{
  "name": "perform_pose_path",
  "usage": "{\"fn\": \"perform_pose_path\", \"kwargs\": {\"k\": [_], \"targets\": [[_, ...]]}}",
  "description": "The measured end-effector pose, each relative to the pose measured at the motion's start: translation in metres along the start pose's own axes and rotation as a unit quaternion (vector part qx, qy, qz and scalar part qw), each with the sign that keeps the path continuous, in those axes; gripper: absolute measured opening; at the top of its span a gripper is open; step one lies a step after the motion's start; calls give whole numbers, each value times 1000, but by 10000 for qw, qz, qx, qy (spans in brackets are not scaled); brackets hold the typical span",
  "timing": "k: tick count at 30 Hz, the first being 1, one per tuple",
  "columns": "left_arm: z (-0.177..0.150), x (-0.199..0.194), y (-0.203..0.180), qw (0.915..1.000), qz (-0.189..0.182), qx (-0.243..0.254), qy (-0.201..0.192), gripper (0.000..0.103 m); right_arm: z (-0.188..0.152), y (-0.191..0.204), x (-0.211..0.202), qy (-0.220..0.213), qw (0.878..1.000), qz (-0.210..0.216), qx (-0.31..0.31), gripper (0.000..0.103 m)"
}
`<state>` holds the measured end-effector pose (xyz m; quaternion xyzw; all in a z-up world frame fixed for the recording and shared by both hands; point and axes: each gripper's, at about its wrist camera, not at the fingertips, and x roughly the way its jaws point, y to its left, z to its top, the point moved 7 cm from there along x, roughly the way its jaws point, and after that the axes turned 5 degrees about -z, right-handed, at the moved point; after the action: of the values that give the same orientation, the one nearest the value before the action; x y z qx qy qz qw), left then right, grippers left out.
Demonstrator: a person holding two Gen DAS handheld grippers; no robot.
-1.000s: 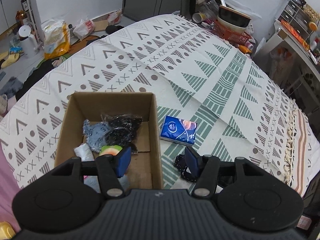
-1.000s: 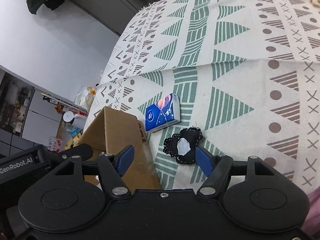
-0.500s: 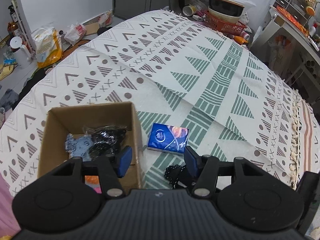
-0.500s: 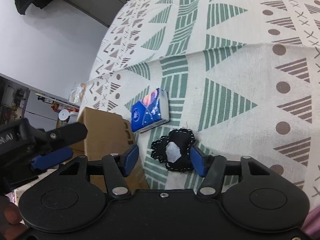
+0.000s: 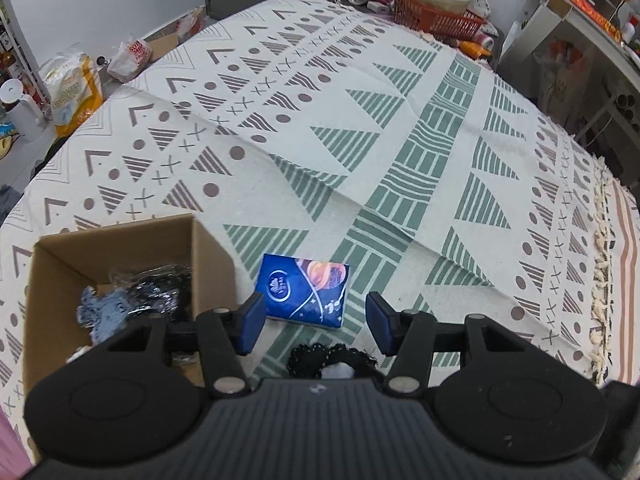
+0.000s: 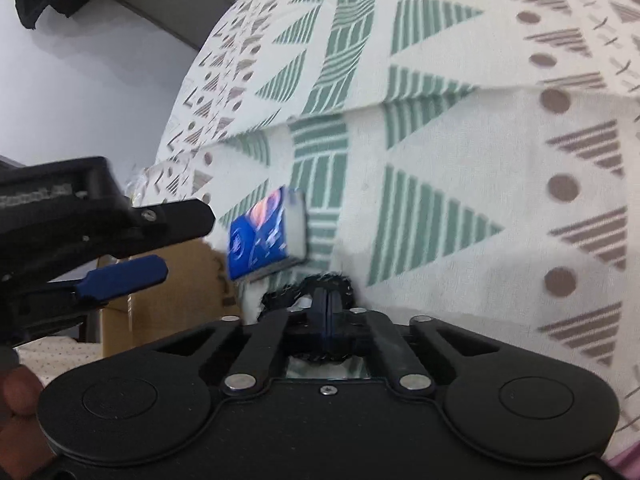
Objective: Organize soft objects
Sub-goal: 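Grasp the black flower pad with the right gripper while the left gripper grasps the tissue pack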
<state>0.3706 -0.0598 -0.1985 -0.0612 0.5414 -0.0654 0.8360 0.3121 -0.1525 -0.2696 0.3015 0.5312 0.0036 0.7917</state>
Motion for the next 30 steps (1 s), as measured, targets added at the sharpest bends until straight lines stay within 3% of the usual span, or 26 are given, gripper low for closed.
{"fn": "perform_pose_path", "kwargs": {"k": [4, 6, 9, 13, 22, 26, 30], "targets": [[2, 15, -6, 9999, 81, 59, 104, 54, 5, -8, -2, 61, 9998, 89, 180, 0], [2, 22, -7, 9997, 165, 80, 178, 54, 3, -9, -1, 239, 9988, 262, 334, 7], [1, 33, -7, 9991, 288, 98, 285, 54, 1, -10, 0, 335, 9984, 300, 353, 30], [0, 43, -7, 9985, 370, 148, 374, 54, 1, -5, 4, 384, 9983, 327, 281, 36], [-1, 69, -6, 9969, 464, 200, 600, 54, 2, -1, 16, 361, 9989, 292, 113, 39], [0, 77, -8, 9947, 620, 422, 699, 54, 4, 2, 23, 347, 9990, 279, -1, 25], [1, 81, -7, 9942, 622, 462, 747, 54, 5, 3, 27, 316, 9990, 307, -6, 19]]}}
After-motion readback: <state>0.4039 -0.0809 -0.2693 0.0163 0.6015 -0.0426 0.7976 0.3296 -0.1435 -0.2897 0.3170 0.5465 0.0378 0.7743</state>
